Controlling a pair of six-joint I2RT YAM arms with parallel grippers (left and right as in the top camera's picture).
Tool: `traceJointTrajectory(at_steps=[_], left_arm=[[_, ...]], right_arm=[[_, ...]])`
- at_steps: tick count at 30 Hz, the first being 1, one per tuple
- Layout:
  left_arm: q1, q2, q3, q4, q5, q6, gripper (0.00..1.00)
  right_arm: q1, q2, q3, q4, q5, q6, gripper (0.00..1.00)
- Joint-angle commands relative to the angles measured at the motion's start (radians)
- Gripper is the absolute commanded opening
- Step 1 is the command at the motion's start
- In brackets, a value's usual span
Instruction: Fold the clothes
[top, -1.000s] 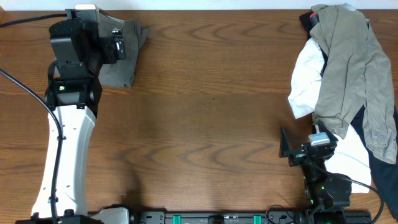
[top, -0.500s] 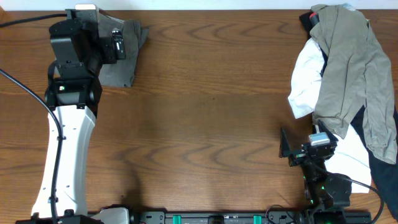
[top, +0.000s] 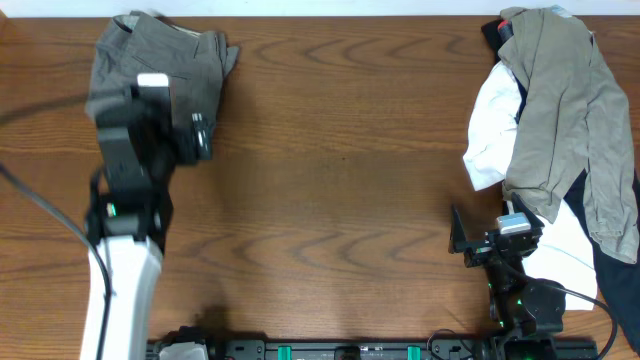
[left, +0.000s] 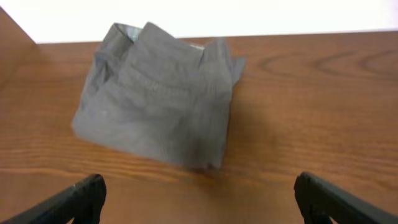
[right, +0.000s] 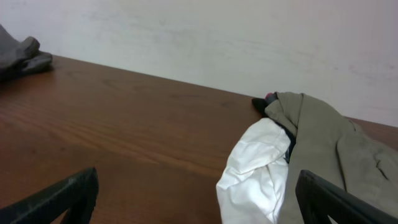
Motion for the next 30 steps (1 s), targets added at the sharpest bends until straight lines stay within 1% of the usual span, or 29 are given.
traceJointTrajectory(at_steps=[1,5,7,9,12,15,21,27,30], left_arm=[[0.003,-0.162,-0.22,0.113,0.054,0.005,0.98],[0.003,-0.35,-0.476,0.307,0.117,0.005,0.98],[0.002,-0.44,-0.575,0.353,0.144,0.002,0.98],[0.002,-0.533,-0.651,0.364,0.167,0.002,0.98],[0.003,-0.66,-0.729,0.362,0.184,0.002,0.98],[0.002,-0.745,-0.766,0.342,0.185,0.002,0.98],[0.002,-0.906,-0.797,0.212,0.191,0.003,0.98],[0.002,-1.025,-0.8,0.107,0.192,0.003,0.98],[0.002,-1.052,-0.808,0.107,0.192,0.003,0.98]], right_arm=[[0.009,-0.007,-0.002,-0.005,0.006,0.015,0.99],[0.009,-0.007,-0.002,-0.005,0.005,0.015,0.99],[0.009,-0.007,-0.002,-0.005,0.006,0.015,0.99],[0.009,-0.007,-0.002,-0.005,0.006,0.015,0.99],[0.009,-0.007,-0.002,-0.005,0.006,0.015,0.99],[0.009,-0.007,-0.002,-0.005,0.006,0.015,0.99],[0.009,-0.007,-0.002,-0.005,0.006,0.015,0.99],[0.009,-0.007,-0.002,-0.005,0.006,0.015,0.99],[0.009,-0.007,-0.002,-0.005,0.006,0.015,0.99]])
